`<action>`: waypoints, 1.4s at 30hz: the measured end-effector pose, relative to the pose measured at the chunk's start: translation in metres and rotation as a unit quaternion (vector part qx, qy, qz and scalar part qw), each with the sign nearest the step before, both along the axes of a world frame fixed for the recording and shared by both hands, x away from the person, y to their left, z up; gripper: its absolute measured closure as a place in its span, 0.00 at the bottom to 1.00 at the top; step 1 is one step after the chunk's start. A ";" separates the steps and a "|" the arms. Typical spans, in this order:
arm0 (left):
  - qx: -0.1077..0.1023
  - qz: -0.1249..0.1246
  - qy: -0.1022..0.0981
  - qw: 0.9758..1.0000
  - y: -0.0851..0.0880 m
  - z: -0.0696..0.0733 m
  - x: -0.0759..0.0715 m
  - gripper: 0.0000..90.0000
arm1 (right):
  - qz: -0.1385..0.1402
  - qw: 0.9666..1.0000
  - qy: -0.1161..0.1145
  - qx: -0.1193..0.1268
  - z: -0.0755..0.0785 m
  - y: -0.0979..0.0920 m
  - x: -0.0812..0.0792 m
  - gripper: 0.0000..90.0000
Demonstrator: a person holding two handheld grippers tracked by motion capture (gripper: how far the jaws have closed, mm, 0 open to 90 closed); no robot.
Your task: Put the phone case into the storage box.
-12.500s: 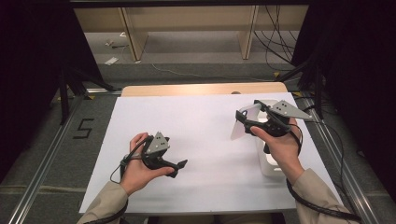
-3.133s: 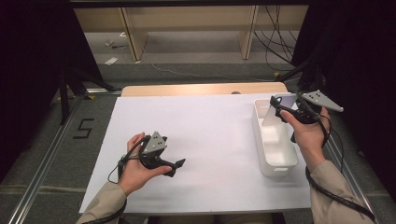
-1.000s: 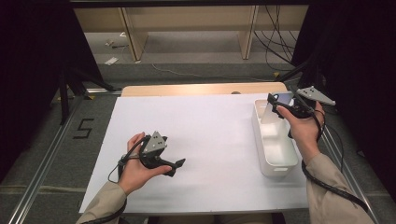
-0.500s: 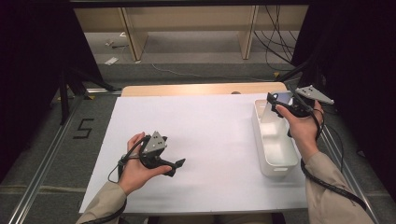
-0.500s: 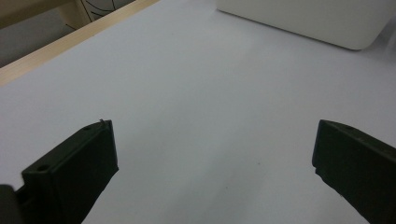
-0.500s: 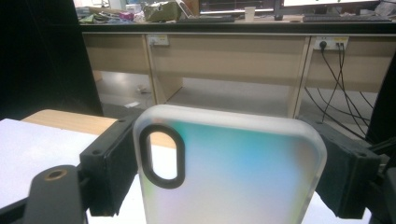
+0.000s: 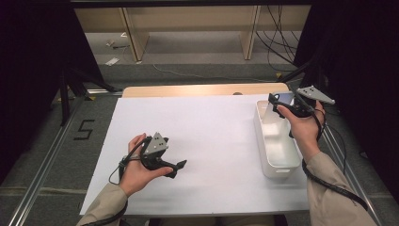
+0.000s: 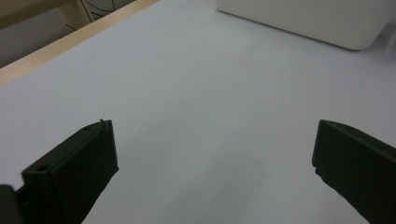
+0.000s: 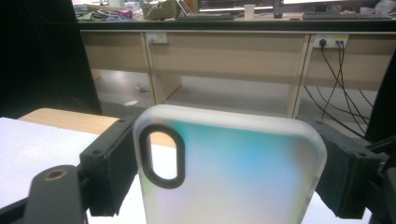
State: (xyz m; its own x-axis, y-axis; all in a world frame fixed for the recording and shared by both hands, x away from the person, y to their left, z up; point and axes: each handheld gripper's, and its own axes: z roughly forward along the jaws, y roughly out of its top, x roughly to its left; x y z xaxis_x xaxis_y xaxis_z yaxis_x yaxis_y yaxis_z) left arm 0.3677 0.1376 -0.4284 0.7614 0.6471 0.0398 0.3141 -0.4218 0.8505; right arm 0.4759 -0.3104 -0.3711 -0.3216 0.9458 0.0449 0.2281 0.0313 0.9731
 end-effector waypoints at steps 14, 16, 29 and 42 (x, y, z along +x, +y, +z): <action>-0.001 0.000 0.000 1.000 0.000 0.000 0.000 0.00 | 0.002 1.000 0.003 -0.001 -0.001 0.003 0.004 0.21; -0.001 0.000 0.000 1.000 0.000 0.000 0.000 0.00 | 0.002 1.000 0.003 -0.001 -0.001 0.003 0.005 0.21; -0.001 0.000 0.001 1.000 0.000 0.000 0.000 0.00 | 0.001 1.000 0.004 -0.001 -0.002 0.003 0.008 0.21; -0.001 0.000 0.000 1.000 0.000 0.000 0.000 0.00 | -0.001 1.000 0.006 -0.002 -0.003 0.003 0.010 0.21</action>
State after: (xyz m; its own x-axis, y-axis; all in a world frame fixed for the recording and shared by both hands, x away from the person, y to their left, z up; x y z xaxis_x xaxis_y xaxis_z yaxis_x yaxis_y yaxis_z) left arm 0.3681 0.1378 -0.4283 0.7608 0.6479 0.0384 0.3147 -0.4200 0.8512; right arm 0.4864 -0.3076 -0.3737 -0.3201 0.9463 0.0452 0.2391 0.0346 0.9704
